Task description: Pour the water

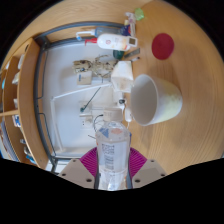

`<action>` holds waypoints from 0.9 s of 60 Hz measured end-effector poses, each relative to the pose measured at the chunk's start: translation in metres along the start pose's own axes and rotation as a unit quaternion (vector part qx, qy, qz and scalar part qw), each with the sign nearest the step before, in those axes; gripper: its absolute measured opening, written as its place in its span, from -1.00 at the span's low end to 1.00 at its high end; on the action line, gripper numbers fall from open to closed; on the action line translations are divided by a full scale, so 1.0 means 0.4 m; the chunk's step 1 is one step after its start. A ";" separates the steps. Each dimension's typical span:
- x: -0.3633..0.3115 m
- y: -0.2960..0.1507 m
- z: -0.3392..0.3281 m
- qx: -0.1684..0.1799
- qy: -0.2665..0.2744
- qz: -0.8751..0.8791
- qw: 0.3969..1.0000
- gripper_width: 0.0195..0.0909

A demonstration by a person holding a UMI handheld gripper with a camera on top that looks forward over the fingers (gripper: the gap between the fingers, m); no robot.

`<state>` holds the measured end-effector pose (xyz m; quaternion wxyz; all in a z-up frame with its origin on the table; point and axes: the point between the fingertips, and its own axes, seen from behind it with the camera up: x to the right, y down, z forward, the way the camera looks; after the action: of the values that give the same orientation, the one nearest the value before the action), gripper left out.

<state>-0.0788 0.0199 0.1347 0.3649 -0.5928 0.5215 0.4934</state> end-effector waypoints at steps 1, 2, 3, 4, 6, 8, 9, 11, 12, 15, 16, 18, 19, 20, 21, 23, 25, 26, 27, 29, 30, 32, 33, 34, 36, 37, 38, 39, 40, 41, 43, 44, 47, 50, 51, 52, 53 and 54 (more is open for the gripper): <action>0.000 0.004 0.004 -0.007 0.001 0.012 1.000 -0.49; 0.002 0.007 0.007 -0.014 0.002 0.022 1.000 -0.49; 0.004 0.010 0.011 -0.021 0.004 0.032 0.999 -0.49; 0.004 0.012 0.013 -0.027 0.004 0.040 0.999 -0.49; 0.003 0.019 0.014 -0.040 0.006 0.054 0.998 -0.49; 0.002 0.025 0.016 -0.051 0.010 0.069 0.996 -0.49; 0.002 0.025 0.017 -0.055 0.010 0.076 0.996 -0.49; 0.000 0.023 0.018 -0.061 0.010 0.088 0.994 -0.50; -0.002 0.021 0.018 -0.063 0.010 0.094 0.994 -0.49; -0.005 0.009 0.016 -0.066 0.011 0.116 0.991 -0.46; -0.007 0.005 0.017 -0.066 0.011 0.124 0.990 -0.46; -0.011 -0.003 0.017 -0.065 0.010 0.139 0.988 -0.46; -0.012 -0.006 0.016 -0.065 0.010 0.146 0.987 -0.46; -0.012 -0.008 0.016 -0.065 0.010 0.152 0.986 -0.46; -0.011 -0.010 0.016 -0.066 0.011 0.157 0.985 -0.46; -0.008 -0.010 0.014 -0.070 0.016 0.163 0.984 -0.46; -0.005 -0.010 0.013 -0.073 0.021 0.167 0.983 -0.46; -0.004 -0.011 0.012 -0.074 0.022 0.168 0.983 -0.46; -0.003 -0.013 0.009 -0.074 0.022 0.169 0.983 -0.46; -0.003 -0.016 0.009 -0.076 0.024 0.174 0.982 -0.46; -0.003 -0.017 0.009 -0.076 0.026 0.177 0.981 -0.46; -0.003 -0.020 0.007 -0.076 0.028 0.179 0.980 -0.46; -0.003 -0.021 0.005 -0.075 0.028 0.178 0.981 -0.47; -0.003 -0.022 0.003 -0.074 0.029 0.175 0.981 -0.46; -0.005 -0.026 -0.003 -0.072 0.031 0.165 0.983 -0.46; -0.008 -0.028 -0.005 -0.072 0.031 0.159 0.984 -0.46; -0.012 -0.029 -0.007 -0.072 0.030 0.152 0.985 -0.46; -0.019 -0.033 -0.011 -0.072 0.030 0.144 0.986 -0.46; -0.024 -0.037 -0.013 -0.071 0.030 0.134 0.988 -0.46; -0.032 -0.041 -0.016 -0.069 0.029 0.124 0.989 -0.46; -0.052 -0.051 -0.023 -0.067 0.026 0.097 0.993 -0.46; -0.064 -0.057 -0.027 -0.065 0.024 0.079 0.994 -0.46; -0.108 -0.075 -0.044 -0.062 0.018 0.015 0.998 -0.46; -0.149 -0.101 -0.063 -0.056 0.013 -0.062 0.996 -0.42; -0.160 -0.115 -0.068 -0.052 0.013 -0.091 0.994 -0.42; -0.172 -0.128 -0.074 -0.047 0.012 -0.120 0.992 -0.42; -0.183 -0.141 -0.080 -0.043 0.013 -0.150 0.988 -0.42; -0.191 -0.156 -0.088 -0.038 0.015 -0.179 0.983 -0.42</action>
<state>-0.0084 0.0181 0.2122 0.4166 -0.6976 0.3929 0.4306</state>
